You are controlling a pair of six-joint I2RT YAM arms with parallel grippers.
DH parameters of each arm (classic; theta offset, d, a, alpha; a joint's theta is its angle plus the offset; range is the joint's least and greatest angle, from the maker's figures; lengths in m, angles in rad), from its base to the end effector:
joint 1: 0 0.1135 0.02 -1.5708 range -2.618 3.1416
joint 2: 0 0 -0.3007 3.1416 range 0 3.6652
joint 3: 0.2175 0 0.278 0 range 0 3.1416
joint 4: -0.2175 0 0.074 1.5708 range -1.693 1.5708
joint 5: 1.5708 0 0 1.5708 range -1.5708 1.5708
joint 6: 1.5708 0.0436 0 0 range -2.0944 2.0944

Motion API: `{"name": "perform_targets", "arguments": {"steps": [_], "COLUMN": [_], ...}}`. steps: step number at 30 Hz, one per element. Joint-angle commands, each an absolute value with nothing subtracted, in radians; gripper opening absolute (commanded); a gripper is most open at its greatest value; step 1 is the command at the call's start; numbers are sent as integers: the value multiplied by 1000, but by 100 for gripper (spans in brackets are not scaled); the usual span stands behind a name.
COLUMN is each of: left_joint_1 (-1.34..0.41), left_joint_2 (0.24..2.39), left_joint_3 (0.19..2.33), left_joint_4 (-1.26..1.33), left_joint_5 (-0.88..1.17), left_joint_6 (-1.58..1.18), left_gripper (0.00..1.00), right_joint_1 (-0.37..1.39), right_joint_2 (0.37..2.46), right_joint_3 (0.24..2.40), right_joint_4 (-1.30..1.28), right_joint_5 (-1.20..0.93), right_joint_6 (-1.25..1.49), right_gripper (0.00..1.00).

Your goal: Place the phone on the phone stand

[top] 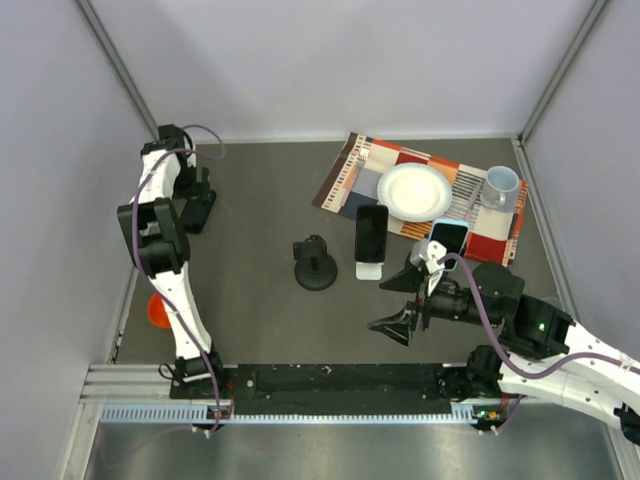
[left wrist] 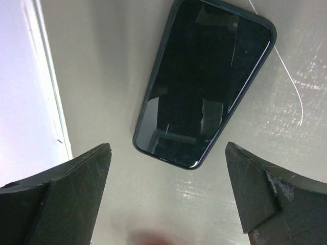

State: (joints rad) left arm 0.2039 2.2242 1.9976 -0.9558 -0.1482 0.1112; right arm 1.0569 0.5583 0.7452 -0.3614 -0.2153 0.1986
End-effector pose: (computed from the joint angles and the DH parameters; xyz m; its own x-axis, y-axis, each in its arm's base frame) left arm 0.5130 0.1126 0.2413 -0.9290 -0.0800 -0.3612 -0.1529 0.9721 0.1778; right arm 0.0584 0.1225 0.3619 -0.2719 -0.0896 -0.9581 -0.9186 0.3210 0.2307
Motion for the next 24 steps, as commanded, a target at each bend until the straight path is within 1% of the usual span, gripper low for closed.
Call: {"name": "perform_targets", "arguments": {"steps": [1, 3, 7, 10, 17, 24], "left_joint_1": [209, 210, 210, 212, 224, 255], "left_joint_2": [2264, 2309, 2321, 2347, 2350, 2381], "left_joint_3": [2028, 2077, 2062, 2069, 2083, 2086], "left_joint_4": [-1018, -1055, -1051, -1060, -1055, -1071], "left_joint_5": [-106, -95, -54, -113, -147, -26], "left_joint_6": [149, 152, 164, 179, 173, 153], "left_gripper": [99, 99, 99, 99, 99, 99], "right_joint_1": [1054, 1052, 1054, 1054, 1052, 1052], "right_joint_2": [545, 546, 548, 548, 558, 563], "right_joint_3": [746, 746, 742, 741, 741, 742], "right_joint_4": [-336, -337, -336, -336, -334, -336], "right_joint_5": [-275, -279, -287, -288, -296, -291], "right_joint_6": [155, 150, 146, 146, 143, 137], "right_gripper": [98, 98, 98, 98, 98, 98]}}
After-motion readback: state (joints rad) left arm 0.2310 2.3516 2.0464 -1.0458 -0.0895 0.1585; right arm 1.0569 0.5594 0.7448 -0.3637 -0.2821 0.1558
